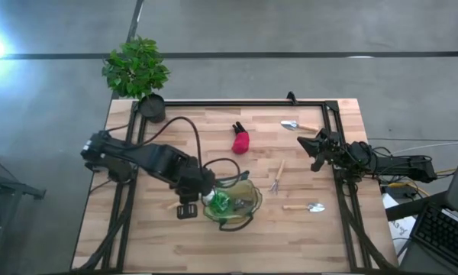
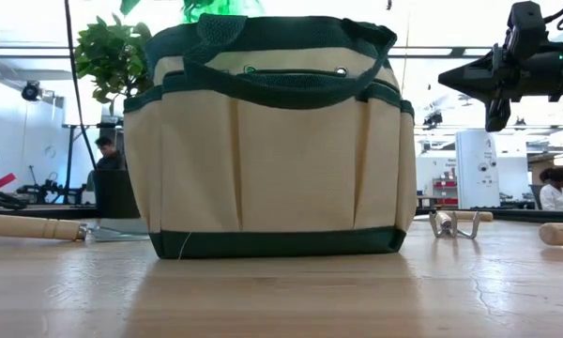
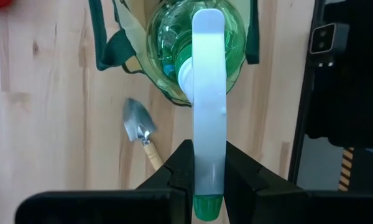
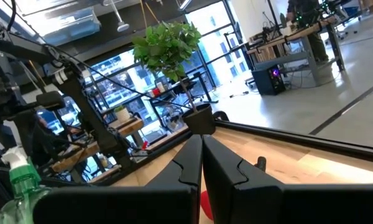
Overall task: Pick & Place Garden tools in Gardening bag
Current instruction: Put the spray bottle into the gardening bag
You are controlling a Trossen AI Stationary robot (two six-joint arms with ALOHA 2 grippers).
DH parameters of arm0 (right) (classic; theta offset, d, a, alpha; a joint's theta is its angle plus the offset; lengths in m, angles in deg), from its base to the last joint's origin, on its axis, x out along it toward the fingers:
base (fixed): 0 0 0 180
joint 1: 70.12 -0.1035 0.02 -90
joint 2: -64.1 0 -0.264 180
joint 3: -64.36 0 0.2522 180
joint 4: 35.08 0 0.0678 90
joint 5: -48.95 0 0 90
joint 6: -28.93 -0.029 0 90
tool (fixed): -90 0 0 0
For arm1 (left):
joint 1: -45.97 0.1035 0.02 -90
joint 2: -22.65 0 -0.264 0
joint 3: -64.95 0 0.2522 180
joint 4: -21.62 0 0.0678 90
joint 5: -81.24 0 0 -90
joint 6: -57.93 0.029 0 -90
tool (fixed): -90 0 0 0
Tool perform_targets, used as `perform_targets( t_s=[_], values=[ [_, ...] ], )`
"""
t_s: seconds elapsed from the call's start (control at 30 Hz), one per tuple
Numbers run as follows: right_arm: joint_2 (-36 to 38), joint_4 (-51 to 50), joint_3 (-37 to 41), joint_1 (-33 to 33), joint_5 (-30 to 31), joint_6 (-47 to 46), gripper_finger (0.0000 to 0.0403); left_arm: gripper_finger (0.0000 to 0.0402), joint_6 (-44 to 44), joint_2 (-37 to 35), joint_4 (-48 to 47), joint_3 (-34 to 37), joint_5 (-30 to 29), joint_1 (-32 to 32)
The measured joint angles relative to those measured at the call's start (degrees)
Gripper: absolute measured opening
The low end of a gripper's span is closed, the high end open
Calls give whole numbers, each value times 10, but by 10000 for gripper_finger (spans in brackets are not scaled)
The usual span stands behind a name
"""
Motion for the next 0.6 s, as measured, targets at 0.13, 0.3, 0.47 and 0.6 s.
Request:
perform_targets(
  t_s=[0.13, 0.3, 0.47, 0.6],
  values=[
    [0, 0, 0, 0, 0, 0, 8, 53, 12, 10, -9, 0, 7, 7],
    [0, 0, 0, 0, 0, 1, 8, 53, 30, 29, -8, 0, 13, 11],
    [0, 0, 0, 0, 0, 2, 8, 53, 37, 52, -9, 0, 19, 12],
    [0, -1, 0, 0, 0, 2, 8, 53, 43, 71, -11, 0, 27, 12]
  ],
)
